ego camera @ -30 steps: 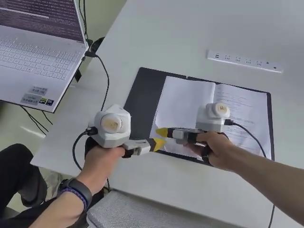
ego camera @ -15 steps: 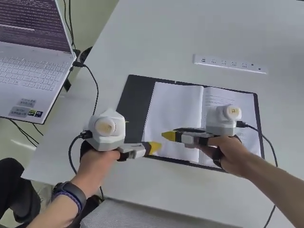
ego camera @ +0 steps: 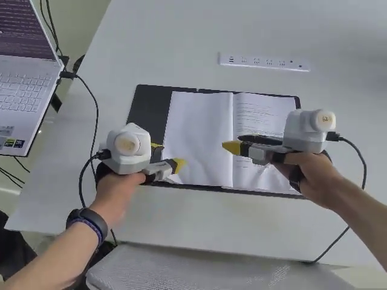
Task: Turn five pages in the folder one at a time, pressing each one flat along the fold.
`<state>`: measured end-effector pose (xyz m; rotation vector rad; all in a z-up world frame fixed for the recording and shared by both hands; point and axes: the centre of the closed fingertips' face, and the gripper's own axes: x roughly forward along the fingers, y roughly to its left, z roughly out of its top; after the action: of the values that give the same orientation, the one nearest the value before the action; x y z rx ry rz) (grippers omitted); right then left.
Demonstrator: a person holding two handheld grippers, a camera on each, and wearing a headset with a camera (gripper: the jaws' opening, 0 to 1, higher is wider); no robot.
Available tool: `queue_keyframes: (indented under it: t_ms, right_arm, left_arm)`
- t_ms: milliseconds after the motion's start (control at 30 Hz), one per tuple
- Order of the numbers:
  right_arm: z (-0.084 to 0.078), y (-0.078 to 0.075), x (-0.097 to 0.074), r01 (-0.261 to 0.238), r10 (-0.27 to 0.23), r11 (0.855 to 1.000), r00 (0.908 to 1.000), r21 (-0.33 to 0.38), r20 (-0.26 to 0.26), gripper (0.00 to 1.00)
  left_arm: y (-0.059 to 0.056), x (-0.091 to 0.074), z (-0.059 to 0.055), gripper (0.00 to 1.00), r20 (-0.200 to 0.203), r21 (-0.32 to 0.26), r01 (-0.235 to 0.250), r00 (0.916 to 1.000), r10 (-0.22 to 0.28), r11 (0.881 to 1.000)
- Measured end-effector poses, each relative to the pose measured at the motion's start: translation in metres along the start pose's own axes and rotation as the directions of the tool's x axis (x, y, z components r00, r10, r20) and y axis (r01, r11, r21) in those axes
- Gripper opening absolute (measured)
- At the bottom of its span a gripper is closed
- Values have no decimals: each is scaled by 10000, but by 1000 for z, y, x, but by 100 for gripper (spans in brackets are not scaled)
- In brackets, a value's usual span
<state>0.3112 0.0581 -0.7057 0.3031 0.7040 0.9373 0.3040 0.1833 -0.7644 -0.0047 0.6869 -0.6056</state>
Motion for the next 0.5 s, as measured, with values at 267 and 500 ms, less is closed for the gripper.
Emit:
queue_keyframes:
  t_ms: [267,500]
  right_arm:
    - [9,-13,-26,435,-451,9987,9973,275,585,43]
    - [3,-18,-34,613,-641,9971,9958,440,650,42]
  left_arm:
    - [-8,10,-20,20,-485,670,-108,9987,141,9977]
    - [-4,12,-50,10,-1057,985,-383,9932,487,9944]
